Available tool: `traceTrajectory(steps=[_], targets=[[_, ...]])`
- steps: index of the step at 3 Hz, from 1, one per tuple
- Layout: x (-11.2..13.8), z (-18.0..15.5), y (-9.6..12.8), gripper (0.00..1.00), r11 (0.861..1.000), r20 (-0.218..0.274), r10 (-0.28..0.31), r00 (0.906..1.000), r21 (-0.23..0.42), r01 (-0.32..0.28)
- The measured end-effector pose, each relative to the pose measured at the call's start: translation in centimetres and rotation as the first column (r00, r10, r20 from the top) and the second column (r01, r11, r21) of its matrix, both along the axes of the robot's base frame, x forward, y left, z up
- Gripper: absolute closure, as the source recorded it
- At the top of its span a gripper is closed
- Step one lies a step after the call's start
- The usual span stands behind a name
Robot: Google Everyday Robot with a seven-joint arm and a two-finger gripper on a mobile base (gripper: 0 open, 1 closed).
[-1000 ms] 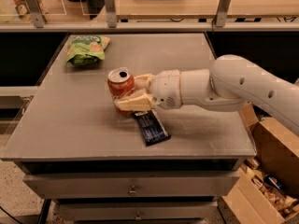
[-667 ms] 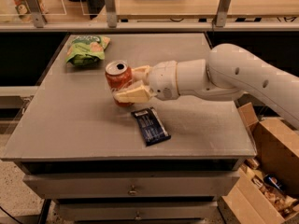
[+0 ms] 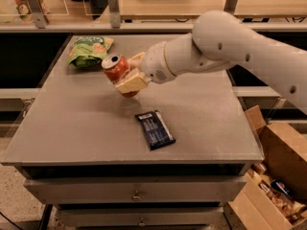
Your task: Knock coke can over
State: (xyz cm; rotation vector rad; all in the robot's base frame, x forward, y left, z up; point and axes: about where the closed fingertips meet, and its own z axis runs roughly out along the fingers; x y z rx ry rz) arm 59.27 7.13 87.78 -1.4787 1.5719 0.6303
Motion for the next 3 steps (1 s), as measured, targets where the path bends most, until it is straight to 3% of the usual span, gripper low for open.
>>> traceTrajectory(steps=[1, 2, 3], targets=[[1.2, -0.3, -0.9, 1.0, 0.983, 0.0, 0.008, 1.0, -0.185, -0.008], [1.4, -0.3, -2.7, 1.0, 0.926, -0.011, 0.022, 0.9997, -0.378, -0.024], [1.5, -0.4, -5.2, 1.0, 0.857, -0.018, 0.007, 0.9998, -0.515, -0.015]])
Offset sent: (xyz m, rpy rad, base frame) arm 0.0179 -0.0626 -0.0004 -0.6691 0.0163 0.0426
